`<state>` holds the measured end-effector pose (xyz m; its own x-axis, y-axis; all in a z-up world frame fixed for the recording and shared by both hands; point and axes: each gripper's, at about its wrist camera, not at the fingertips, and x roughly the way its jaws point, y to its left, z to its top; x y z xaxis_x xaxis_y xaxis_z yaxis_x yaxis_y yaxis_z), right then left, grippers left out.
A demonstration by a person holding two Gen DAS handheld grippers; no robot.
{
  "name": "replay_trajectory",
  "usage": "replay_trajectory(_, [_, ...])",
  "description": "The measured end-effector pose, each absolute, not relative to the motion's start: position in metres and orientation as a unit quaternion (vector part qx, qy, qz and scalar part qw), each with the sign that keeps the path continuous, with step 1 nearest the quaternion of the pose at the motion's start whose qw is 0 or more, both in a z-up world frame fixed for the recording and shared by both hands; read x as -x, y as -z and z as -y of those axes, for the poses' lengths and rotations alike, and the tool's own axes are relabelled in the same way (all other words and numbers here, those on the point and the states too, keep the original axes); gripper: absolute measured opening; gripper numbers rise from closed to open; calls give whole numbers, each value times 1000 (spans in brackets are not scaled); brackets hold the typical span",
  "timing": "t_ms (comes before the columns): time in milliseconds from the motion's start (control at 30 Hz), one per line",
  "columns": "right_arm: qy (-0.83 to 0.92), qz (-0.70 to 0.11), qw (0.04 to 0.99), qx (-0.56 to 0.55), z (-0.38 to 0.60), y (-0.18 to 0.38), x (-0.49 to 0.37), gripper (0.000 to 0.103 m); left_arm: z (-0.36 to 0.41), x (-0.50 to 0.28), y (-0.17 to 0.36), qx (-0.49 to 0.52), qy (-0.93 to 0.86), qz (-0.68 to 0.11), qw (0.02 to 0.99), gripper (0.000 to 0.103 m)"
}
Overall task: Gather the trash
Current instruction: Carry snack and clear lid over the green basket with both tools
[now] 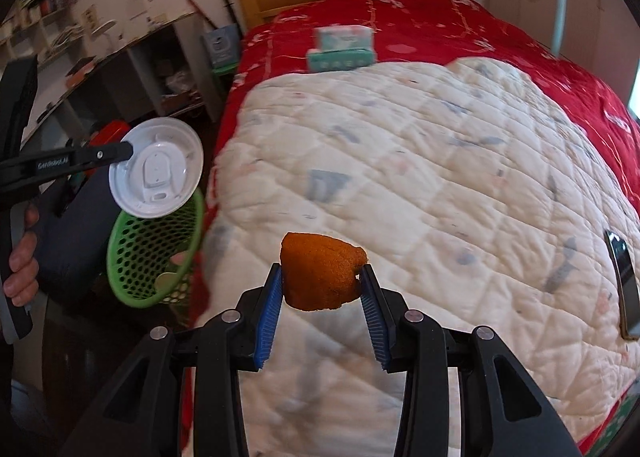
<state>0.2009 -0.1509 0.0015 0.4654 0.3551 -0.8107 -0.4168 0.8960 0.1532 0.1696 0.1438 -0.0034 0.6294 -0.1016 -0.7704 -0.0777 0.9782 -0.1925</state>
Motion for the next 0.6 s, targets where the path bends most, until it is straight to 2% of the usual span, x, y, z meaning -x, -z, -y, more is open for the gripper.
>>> replay_trajectory(600, [-305,-462,829,80,33,-7,-185,38,-260,-103,33,146,-97,-435,883,4])
